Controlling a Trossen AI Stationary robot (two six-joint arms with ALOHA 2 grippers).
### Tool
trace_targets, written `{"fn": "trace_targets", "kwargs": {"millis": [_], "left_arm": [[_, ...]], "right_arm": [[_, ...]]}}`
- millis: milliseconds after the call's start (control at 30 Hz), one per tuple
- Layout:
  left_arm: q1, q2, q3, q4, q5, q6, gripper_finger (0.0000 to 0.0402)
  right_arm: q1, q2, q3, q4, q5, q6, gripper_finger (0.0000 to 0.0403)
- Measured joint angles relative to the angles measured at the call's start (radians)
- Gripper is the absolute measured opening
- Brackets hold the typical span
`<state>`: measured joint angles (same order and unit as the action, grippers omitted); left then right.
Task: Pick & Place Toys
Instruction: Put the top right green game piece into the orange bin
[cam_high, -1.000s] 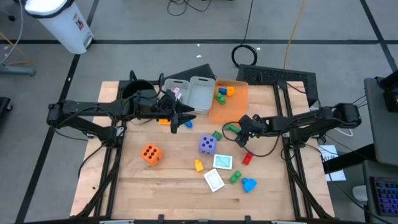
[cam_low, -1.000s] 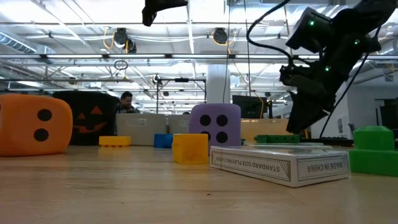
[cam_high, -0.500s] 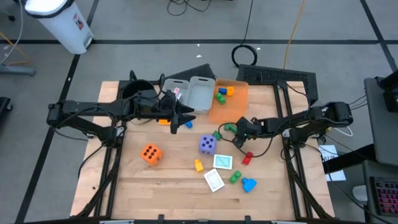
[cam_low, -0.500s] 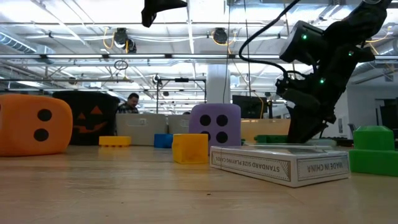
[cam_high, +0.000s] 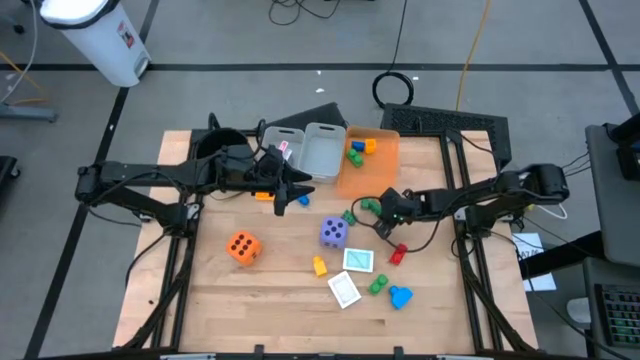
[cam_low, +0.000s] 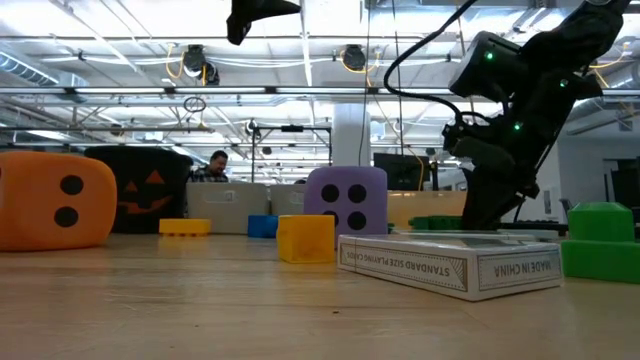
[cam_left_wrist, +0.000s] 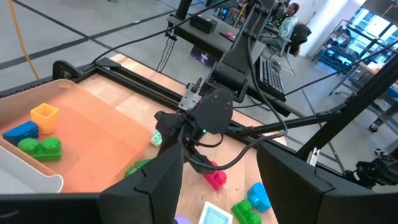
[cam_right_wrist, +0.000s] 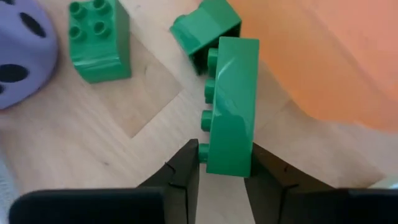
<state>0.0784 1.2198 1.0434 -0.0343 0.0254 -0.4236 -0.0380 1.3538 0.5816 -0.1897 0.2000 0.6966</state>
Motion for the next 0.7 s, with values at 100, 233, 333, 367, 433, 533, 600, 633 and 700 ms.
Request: {"fn": "trace_targets", "kwargs": {"millis": [100, 233, 333, 367, 433, 533, 600, 633, 700], "left_arm": [[0.0, 0.0, 0.0, 0.0, 0.0, 0.0, 0.0214], [0.0, 0.0, 0.0, -0.001, 0.0, 0.001, 0.0214], [0.0, 0.0, 0.0, -0.001, 0.001, 0.002, 0.0214], [0.0, 0.0, 0.0, -0.002, 0.0, 0.003, 0.0214], [0.001, 0.0, 0.0, -0.002, 0.0, 0.003, 0.0214], [0.002, 0.0, 0.0, -0.004, 0.002, 0.002, 0.0214], [0.002, 0.0, 0.0, -0.006, 0.008, 0.002, 0.0214], [0.002, 0.0, 0.0, -0.006, 0.02, 0.002, 0.0214], [0.009, 0.0, 0.0, -0.006, 0.059, -0.005, 0.0214]], "right_arm": [[0.003, -0.029, 0.0, -0.008, -0.035, 0.016, 0.0083], [0.021, -0.097, 0.0, -0.019, -0.047, 0.03, 0.0083], [0.045, -0.161, 0.0, -0.044, -0.047, 0.063, 0.0083], [0.055, -0.182, 0.0, -0.051, -0.047, 0.077, 0.0083], [0.076, -0.224, 0.0, -0.072, -0.047, 0.102, 0.0083], [0.113, -0.283, 0.0, -0.082, -0.048, 0.132, 0.0083], [0.136, -0.319, 0.0, -0.066, -0.048, 0.143, 0.0083], [0.146, -0.334, 0.0, -0.056, -0.048, 0.15, 0.0083], [0.161, -0.361, 0.0, -0.025, -0.054, 0.155, 0.0083]]}}
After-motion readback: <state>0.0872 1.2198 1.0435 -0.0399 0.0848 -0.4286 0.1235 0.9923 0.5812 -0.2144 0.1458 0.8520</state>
